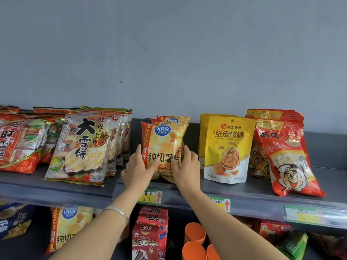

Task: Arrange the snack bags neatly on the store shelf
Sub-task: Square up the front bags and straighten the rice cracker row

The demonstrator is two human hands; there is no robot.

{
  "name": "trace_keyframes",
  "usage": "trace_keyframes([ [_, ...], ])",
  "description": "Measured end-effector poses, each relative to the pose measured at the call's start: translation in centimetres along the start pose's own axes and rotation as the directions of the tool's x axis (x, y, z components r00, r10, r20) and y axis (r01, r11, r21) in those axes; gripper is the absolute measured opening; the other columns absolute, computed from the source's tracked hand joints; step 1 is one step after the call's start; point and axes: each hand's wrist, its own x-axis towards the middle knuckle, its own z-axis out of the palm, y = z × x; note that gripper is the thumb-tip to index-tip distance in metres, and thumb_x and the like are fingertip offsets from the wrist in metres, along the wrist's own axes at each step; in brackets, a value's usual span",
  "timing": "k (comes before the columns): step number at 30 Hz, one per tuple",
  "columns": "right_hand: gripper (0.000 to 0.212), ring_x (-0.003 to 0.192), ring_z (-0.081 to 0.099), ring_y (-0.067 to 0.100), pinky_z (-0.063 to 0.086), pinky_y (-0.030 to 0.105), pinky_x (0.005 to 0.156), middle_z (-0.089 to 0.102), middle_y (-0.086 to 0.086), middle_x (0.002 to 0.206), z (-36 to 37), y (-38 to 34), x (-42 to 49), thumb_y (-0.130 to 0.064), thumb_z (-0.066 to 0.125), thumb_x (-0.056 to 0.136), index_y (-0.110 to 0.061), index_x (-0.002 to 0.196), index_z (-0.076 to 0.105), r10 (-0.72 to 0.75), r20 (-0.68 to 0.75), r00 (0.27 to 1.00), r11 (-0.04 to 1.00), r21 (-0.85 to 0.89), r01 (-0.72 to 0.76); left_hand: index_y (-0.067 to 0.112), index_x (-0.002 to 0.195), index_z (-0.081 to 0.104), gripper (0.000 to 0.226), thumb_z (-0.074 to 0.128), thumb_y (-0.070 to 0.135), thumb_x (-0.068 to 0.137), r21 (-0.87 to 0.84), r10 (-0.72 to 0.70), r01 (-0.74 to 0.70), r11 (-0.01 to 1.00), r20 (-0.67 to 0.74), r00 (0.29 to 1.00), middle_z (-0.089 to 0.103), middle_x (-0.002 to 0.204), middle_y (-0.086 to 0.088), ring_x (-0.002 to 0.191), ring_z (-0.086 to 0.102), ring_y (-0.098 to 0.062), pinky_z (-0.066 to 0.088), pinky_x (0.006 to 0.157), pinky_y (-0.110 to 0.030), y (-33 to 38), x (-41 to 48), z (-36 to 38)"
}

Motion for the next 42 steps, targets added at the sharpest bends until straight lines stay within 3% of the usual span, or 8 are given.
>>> trace_keyframes([
  [5, 0.038, 0.120, 0.047, 0.028, 0.043, 0.042, 0.095, 0.052, 0.006, 0.131, -0.9, -1.0, -0.4, -0.032, 0.053, 0.095, -0.018, 0.131, 0.054, -0.247, -0.055, 0.968, 0.955, -0.183, 0.233, 0.022, 0.142, 0.033, 0.054, 0.048, 0.040, 0.094, -0.039, 0.085, -0.090, 0.995, -0.102, 0.991, 0.042, 0.143, -0.005, 0.128, 0.041, -0.026, 0.034, 0.102, -0.049, 0.2, 0.1, -1.5],
  [10, 0.020, 0.097, 0.062, 0.030, 0.050, 0.042, 0.078, 0.066, 0.005, 0.105, 0.8, -3.1, -0.9, -0.025, 0.062, 0.087, -0.017, 0.105, 0.067, -0.512, -0.018, 0.859, 0.828, -0.274, 0.488, 0.024, 0.121, 0.058, 0.029, 0.054, 0.026, 0.092, 0.062, 0.173, -0.166, 0.984, -0.123, 0.977, 0.054, 0.128, 0.003, 0.117, 0.050, -0.019, 0.042, 0.091, -0.036, -1.5, -0.3, -3.9],
  [15, 0.037, 0.093, 0.059, 0.028, 0.052, 0.039, 0.074, 0.063, 0.005, 0.103, 3.9, -6.7, -1.3, -0.029, 0.038, 0.089, -0.014, 0.104, 0.069, -0.649, 0.109, 0.753, 0.731, -0.185, 0.657, 0.023, 0.110, 0.065, 0.022, 0.058, 0.020, 0.089, 0.136, 0.136, -0.119, 0.984, -0.124, 0.983, 0.060, 0.116, 0.001, 0.107, 0.055, -0.023, 0.046, 0.087, -0.040, -5.9, 0.0, -7.5],
  [19, 0.033, 0.110, 0.051, 0.033, 0.046, 0.040, 0.092, 0.055, 0.011, 0.121, 7.2, -9.2, -1.4, -0.023, 0.048, 0.095, -0.008, 0.121, 0.060, -0.606, 0.260, 0.752, 0.750, -0.127, 0.649, 0.024, 0.110, 0.064, 0.021, 0.057, 0.021, 0.091, 0.134, 0.054, -0.034, 0.990, -0.143, 0.988, 0.059, 0.119, 0.003, 0.111, 0.054, -0.023, 0.046, 0.085, -0.037, -9.9, 1.3, -10.2],
  [23, 0.040, 0.121, 0.044, 0.033, 0.042, 0.041, 0.100, 0.049, 0.011, 0.132, 11.4, -13.2, -1.3, -0.025, 0.047, 0.096, -0.012, 0.134, 0.050, -0.549, 0.297, 0.781, 0.795, -0.103, 0.598, 0.026, 0.113, 0.062, 0.023, 0.055, 0.024, 0.091, 0.155, 0.042, -0.021, 0.988, -0.135, 0.990, 0.054, 0.127, 0.004, 0.114, 0.052, -0.022, 0.041, 0.083, -0.035, -13.9, 3.6, -13.0],
  [28, 0.040, 0.118, 0.047, 0.033, 0.044, 0.042, 0.095, 0.050, 0.010, 0.130, 17.8, -19.2, -1.5, -0.025, 0.049, 0.093, -0.013, 0.131, 0.050, -0.506, 0.311, 0.805, 0.822, -0.111, 0.559, 0.030, 0.116, 0.060, 0.026, 0.056, 0.027, 0.090, 0.161, 0.077, -0.065, 0.985, -0.073, 0.994, 0.054, 0.124, 0.004, 0.112, 0.053, -0.020, 0.048, 0.085, -0.040, -19.8, 7.8, -17.0],
  [32, 0.041, 0.120, 0.044, 0.032, 0.040, 0.039, 0.096, 0.048, 0.010, 0.132, 21.8, -22.1, -1.4, -0.025, 0.048, 0.095, -0.012, 0.133, 0.049, -0.470, 0.330, 0.819, 0.835, -0.134, 0.533, 0.028, 0.122, 0.057, 0.030, 0.055, 0.025, 0.092, 0.164, 0.104, -0.103, 0.981, -0.001, 0.995, 0.052, 0.127, 0.004, 0.115, 0.051, -0.019, 0.045, 0.089, -0.036, -23.7, 10.4, -18.7],
  [42, 0.040, 0.121, 0.044, 0.030, 0.040, 0.038, 0.098, 0.045, 0.008, 0.131, 31.9, -27.8, 0.2, -0.026, 0.047, 0.097, -0.013, 0.135, 0.047, -0.452, 0.420, 0.787, 0.855, -0.047, 0.517, 0.028, 0.120, 0.058, 0.030, 0.057, 0.024, 0.091, 0.145, 0.061, -0.050, 0.988, -0.072, 0.996, 0.054, 0.125, 0.007, 0.114, 0.053, -0.015, 0.046, 0.087, -0.033, -33.1, 15.5, -21.9],
])
